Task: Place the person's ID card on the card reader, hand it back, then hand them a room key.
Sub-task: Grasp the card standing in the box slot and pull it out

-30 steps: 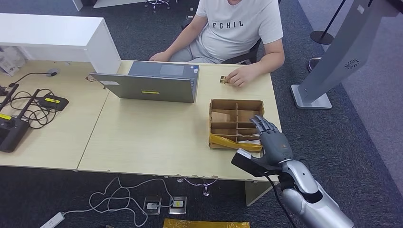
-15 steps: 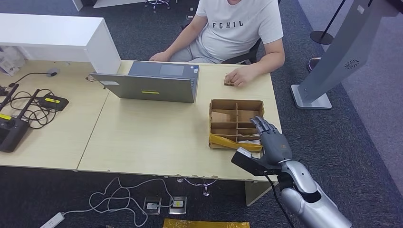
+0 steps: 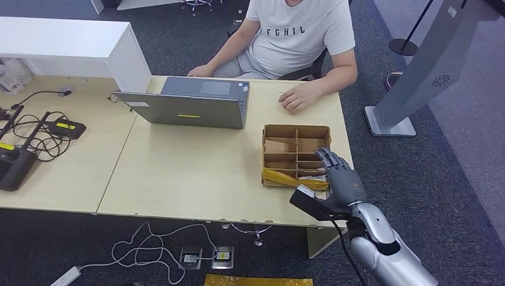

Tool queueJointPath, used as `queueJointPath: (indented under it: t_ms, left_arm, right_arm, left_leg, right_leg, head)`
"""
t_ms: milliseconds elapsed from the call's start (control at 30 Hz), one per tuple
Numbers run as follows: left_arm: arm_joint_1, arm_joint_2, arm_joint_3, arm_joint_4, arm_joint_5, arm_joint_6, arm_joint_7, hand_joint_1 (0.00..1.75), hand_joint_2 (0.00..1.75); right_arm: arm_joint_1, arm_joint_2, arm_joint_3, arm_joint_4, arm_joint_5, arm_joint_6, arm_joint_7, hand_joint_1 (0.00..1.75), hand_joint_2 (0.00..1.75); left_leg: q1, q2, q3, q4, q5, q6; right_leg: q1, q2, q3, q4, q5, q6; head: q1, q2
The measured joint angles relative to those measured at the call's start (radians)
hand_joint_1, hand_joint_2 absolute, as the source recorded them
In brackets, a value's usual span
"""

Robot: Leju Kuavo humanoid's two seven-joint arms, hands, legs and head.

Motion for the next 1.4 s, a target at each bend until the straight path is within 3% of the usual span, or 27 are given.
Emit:
queueJointPath:
  t_ms: [1400]
  left_arm:
    - [0.000, 0.009, 0.000, 0.000, -0.005, -0.009, -0.016, 0.00, 0.00]
  right_arm:
    - [-0.011, 0.072, -0.019, 0.081, 0.061, -0.031, -0.050, 0.00, 1.75]
  left_leg:
    - [0.000, 0.000, 0.000, 0.000, 0.000, 0.000]
  right_leg:
    - [0.000, 0.000, 0.000, 0.000, 0.000, 0.000]
  head:
    - [0.000, 0.000]
